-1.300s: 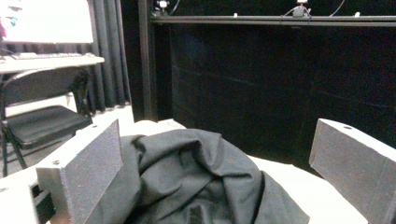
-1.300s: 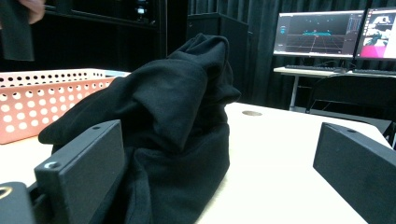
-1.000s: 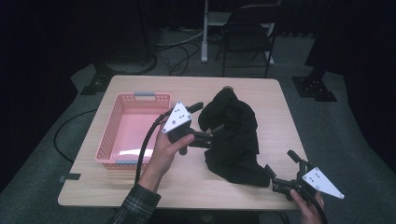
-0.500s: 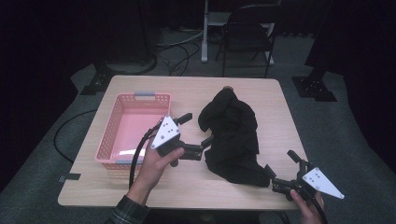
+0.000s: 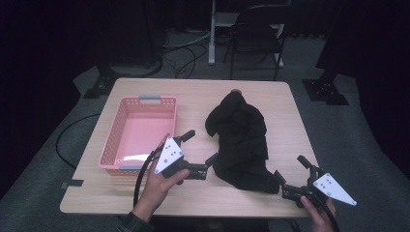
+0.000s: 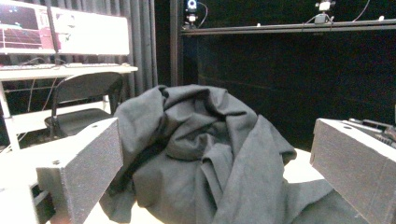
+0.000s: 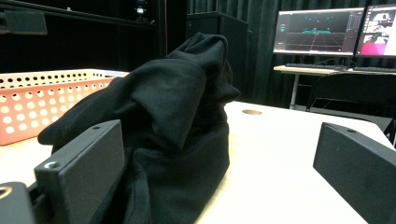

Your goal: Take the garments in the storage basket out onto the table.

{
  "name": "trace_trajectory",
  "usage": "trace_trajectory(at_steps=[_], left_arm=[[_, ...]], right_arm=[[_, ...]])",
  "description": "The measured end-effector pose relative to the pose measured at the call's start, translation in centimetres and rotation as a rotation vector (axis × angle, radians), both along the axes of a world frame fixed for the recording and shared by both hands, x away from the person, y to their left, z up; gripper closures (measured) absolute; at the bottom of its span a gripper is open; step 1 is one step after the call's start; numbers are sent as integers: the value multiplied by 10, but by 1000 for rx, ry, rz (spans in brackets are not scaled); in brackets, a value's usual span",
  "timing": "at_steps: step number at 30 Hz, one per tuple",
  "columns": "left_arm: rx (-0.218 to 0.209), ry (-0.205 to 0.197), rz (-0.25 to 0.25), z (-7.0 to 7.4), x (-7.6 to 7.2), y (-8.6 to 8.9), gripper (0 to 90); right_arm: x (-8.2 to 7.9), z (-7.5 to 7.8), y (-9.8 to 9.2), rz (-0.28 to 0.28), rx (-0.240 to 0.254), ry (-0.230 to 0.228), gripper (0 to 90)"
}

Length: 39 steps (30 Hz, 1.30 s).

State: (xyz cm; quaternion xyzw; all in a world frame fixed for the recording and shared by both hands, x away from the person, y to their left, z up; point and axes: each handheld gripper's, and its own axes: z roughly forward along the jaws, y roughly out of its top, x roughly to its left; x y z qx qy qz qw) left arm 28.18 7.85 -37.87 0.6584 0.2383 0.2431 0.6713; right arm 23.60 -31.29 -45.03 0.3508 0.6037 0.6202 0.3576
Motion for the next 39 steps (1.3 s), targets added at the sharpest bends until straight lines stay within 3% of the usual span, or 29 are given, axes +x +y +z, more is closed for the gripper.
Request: trace_trajectory(at_steps=[14,29,39], left_arm=[[35,33,-12,-42,-8,-11,18],[31,39,14,-58,-6,-10,18],[25,43,4,-60,-5,-11,18]], right_arm=[[0,0,0,2,-1,-5,14],[-1,0,0,3,-1,-6,14],[-1,0,0,1,0,-12,15]])
